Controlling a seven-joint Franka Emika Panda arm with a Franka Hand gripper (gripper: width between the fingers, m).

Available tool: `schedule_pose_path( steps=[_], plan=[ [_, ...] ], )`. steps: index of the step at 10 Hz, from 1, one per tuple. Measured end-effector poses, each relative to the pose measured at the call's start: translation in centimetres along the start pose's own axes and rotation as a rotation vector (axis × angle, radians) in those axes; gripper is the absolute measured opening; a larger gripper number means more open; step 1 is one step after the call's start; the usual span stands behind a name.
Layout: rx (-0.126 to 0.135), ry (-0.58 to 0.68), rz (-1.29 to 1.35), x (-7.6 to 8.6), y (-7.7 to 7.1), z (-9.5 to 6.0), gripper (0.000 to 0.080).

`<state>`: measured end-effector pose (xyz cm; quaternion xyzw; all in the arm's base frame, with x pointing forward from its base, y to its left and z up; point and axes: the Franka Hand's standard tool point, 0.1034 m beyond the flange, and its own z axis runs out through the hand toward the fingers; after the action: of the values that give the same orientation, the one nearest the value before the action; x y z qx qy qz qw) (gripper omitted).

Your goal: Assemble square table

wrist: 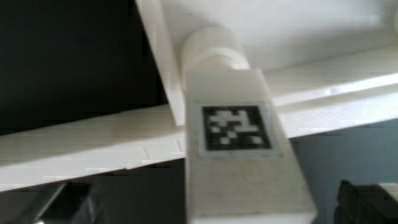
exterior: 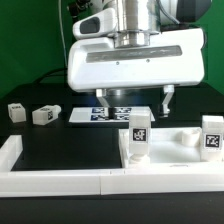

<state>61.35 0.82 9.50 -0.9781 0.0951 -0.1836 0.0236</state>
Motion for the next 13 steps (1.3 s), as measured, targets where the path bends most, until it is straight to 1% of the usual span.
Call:
schedule_pose_path(
  steps=[1, 3, 4, 5, 6, 8, 9, 10, 11, 12, 13],
  plan=[
    [0.012, -0.1, 0.004, -0.7, -0.3, 0.3, 0.0649],
    [0.041, -0.273, 0.017, -0.1, -1.1, 0.3, 0.0649],
    [0.047, -0.337, 0.015, -0.4, -1.3, 0.5, 0.0649],
    [0.05, -0.417, 0.019, -0.5, -1.1, 0.7, 0.0649],
    [0.042, -0.38, 0.02, 0.4, -0.7, 1.2, 0.0649],
    [0.021, -0.358, 0.016, -0.1, -0.6, 1.8, 0.0649],
    [0.019, -0.349, 0.026, -0.1, -0.8, 1.8, 0.0649],
    [0.019, -0.349, 0.035, -0.1, -0.8, 1.8, 0.0623],
    [0.018, -0.349, 0.045, -0.1, -0.8, 1.8, 0.0623],
    [0.017, -0.349, 0.052, -0.1, -0.8, 1.8, 0.0431],
    [0.002, -0.35, 0.13, -0.1, -0.7, 1.8, 0.0431]
  ],
)
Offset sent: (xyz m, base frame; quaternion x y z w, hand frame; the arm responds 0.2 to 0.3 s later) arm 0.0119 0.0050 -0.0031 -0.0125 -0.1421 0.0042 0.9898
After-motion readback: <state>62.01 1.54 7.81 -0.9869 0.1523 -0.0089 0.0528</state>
